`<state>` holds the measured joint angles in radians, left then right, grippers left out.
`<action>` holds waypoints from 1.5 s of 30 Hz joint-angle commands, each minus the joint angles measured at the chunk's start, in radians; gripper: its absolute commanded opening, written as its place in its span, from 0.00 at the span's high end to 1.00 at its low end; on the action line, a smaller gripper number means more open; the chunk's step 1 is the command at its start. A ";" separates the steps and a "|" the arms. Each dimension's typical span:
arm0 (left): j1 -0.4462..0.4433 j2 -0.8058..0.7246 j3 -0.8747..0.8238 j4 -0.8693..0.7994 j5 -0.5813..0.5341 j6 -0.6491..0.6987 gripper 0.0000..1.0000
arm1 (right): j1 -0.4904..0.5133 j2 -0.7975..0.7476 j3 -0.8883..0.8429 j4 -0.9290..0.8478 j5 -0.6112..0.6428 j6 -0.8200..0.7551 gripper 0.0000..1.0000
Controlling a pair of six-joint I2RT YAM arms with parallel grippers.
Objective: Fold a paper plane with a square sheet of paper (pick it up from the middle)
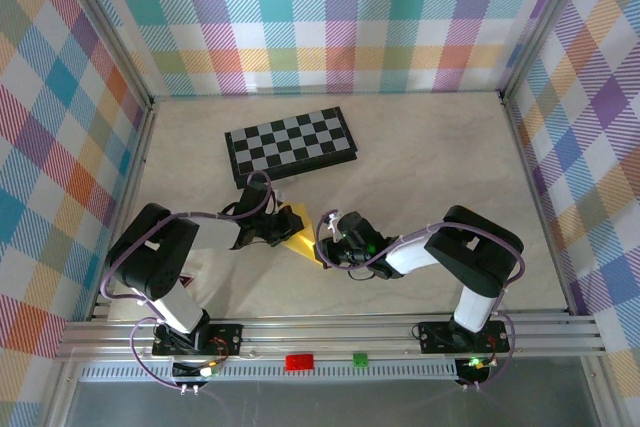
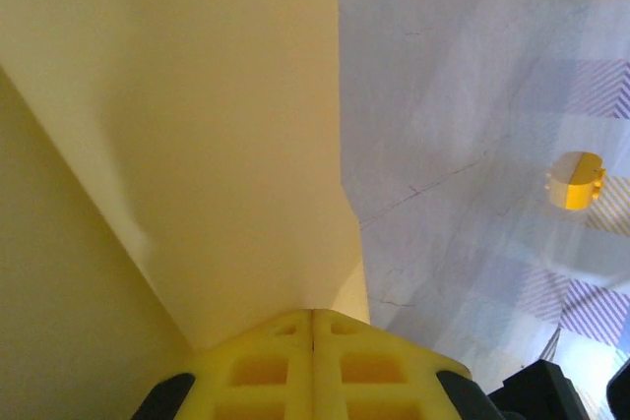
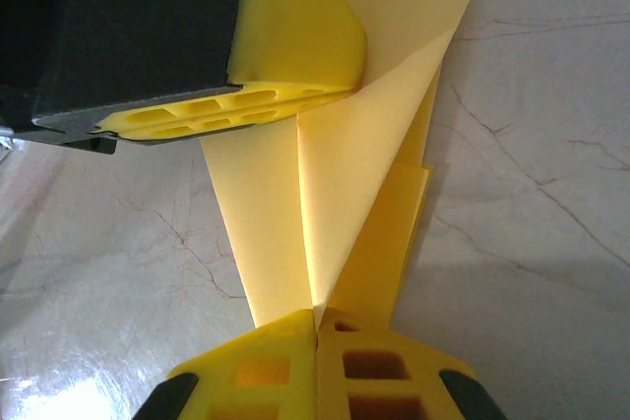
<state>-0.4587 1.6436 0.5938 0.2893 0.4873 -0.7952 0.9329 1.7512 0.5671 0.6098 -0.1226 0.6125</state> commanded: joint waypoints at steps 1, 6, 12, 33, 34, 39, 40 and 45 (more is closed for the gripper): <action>-0.005 -0.014 0.007 -0.068 -0.045 0.029 0.95 | 0.008 0.059 0.009 -0.112 -0.054 -0.013 0.94; -0.005 -0.018 0.007 -0.076 -0.059 0.029 0.96 | 0.006 0.068 0.017 -0.120 -0.063 -0.011 0.94; -0.005 -0.019 0.013 -0.093 -0.063 0.039 0.95 | 0.005 0.067 0.016 -0.122 -0.066 -0.007 0.94; -0.003 0.024 -0.017 -0.127 -0.120 0.060 1.00 | -0.003 0.004 0.010 -0.110 -0.091 0.016 0.86; -0.004 0.026 -0.018 -0.126 -0.120 0.061 1.00 | -0.004 -0.014 0.006 -0.105 -0.093 0.020 0.84; -0.003 0.039 -0.014 -0.122 -0.115 0.070 1.00 | -0.017 -0.085 0.007 -0.154 -0.103 0.035 0.74; -0.003 0.040 -0.014 -0.122 -0.116 0.071 1.00 | -0.019 -0.100 0.007 -0.170 -0.102 0.042 0.71; -0.003 0.046 -0.014 -0.119 -0.112 0.076 1.00 | -0.039 -0.161 0.010 -0.246 -0.074 0.108 0.62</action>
<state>-0.4625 1.6421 0.5995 0.2459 0.4351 -0.7429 0.9081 1.6264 0.5835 0.4324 -0.1993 0.6678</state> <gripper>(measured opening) 0.051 0.377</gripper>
